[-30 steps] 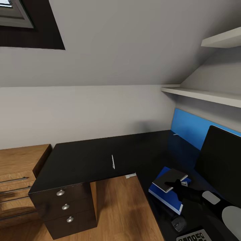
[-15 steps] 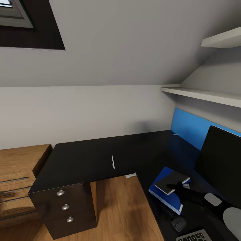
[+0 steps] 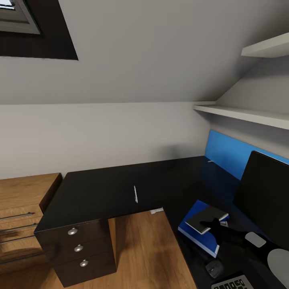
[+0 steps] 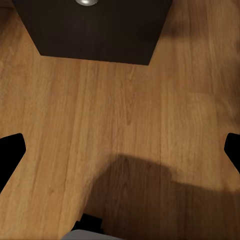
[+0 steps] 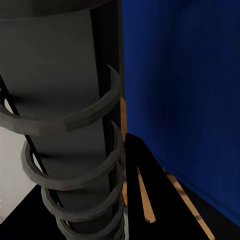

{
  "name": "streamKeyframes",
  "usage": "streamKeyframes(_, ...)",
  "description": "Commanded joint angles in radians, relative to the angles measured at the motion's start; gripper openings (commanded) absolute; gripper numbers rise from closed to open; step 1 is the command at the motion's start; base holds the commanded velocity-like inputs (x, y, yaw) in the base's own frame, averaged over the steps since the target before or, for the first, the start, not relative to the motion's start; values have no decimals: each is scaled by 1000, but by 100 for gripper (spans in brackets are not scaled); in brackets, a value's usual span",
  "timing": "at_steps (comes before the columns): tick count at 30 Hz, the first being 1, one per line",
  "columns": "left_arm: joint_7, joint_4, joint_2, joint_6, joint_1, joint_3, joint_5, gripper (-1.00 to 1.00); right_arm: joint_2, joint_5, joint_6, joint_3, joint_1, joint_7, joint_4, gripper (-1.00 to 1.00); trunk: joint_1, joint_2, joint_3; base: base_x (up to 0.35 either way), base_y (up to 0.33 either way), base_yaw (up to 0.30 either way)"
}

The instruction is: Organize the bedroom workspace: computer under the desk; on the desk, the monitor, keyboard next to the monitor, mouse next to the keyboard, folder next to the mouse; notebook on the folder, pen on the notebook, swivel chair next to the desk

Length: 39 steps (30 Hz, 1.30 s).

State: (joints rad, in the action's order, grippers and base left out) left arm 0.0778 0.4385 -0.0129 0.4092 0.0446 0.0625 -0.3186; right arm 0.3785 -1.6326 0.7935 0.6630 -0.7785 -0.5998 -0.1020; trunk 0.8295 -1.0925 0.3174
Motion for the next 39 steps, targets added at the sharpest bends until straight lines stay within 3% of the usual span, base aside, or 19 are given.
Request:
streamKeyframes(1,8,2,1,2,0,7,-3,100,0,-4,3,7,-1,-8,1,-100,-4,7,-2,0,0,0)
streamKeyframes(6,8,2,1,2,0,7,-3,100,0,-4,3,8,-1,-8,1,-100,-23,42,-18,0,0,0)
streamKeyframes(39,8,2,1,2,0,7,-3,100,-8,-3,1,13,-1,-8,-2,-100,-23,42,-18,0,0,0)
